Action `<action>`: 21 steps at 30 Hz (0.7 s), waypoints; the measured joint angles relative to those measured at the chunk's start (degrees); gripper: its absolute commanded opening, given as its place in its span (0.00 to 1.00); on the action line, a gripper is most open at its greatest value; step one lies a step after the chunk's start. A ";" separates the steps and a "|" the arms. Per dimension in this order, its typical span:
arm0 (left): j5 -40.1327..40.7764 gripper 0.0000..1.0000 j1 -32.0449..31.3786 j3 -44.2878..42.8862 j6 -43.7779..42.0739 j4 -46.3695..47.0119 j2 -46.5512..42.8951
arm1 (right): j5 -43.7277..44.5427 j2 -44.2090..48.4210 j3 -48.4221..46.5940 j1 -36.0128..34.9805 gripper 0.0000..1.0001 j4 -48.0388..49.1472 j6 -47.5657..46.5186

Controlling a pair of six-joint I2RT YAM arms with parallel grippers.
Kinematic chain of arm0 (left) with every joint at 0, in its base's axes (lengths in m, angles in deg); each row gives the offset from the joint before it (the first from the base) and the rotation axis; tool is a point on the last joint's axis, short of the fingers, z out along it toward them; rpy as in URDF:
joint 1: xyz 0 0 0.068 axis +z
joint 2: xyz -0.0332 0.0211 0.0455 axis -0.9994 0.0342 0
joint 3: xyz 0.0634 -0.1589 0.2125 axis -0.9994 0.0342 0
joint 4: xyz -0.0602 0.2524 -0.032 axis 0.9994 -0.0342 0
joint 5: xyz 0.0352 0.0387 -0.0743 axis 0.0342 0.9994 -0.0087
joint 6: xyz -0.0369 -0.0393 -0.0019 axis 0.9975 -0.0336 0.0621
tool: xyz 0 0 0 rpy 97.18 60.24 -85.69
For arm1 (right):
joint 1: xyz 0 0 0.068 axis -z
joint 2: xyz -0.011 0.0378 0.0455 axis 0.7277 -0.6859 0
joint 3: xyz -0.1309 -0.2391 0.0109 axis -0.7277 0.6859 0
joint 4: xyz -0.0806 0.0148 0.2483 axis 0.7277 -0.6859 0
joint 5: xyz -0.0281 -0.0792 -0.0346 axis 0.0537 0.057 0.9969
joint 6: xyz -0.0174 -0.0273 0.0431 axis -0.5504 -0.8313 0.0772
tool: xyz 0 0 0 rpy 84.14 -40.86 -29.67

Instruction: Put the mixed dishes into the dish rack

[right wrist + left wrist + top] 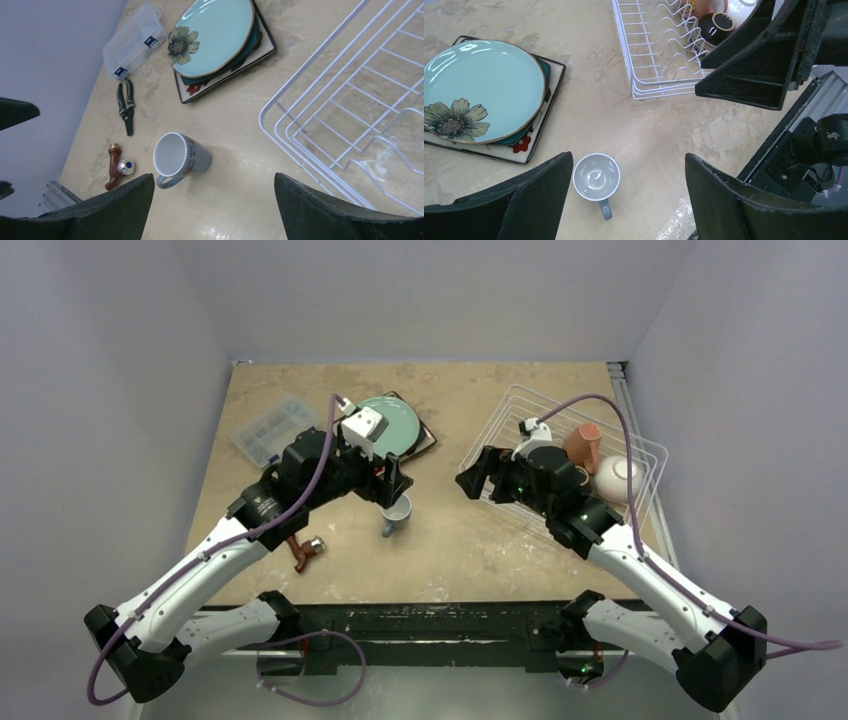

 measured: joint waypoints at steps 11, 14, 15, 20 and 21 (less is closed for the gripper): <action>7.23 0.83 0.04 -1.01 -1.03 -3.72 1.53 | 1.60 -1.75 -0.04 -6.86 0.91 1.81 2.60; 10.43 0.83 0.04 -1.79 -1.62 -5.57 2.05 | 3.02 -2.10 -0.39 -8.61 0.91 1.77 3.10; 11.15 0.83 0.04 -2.05 -1.70 -5.95 2.36 | 3.30 -1.99 -0.44 -9.01 0.91 1.68 3.26; 13.70 0.83 0.04 -3.02 -1.90 -7.96 5.64 | 4.63 -0.74 -0.52 -10.19 0.91 1.01 4.39; 13.99 0.83 0.04 -3.34 -1.90 -8.52 6.75 | 4.87 -0.24 -0.52 -10.19 0.91 0.81 4.52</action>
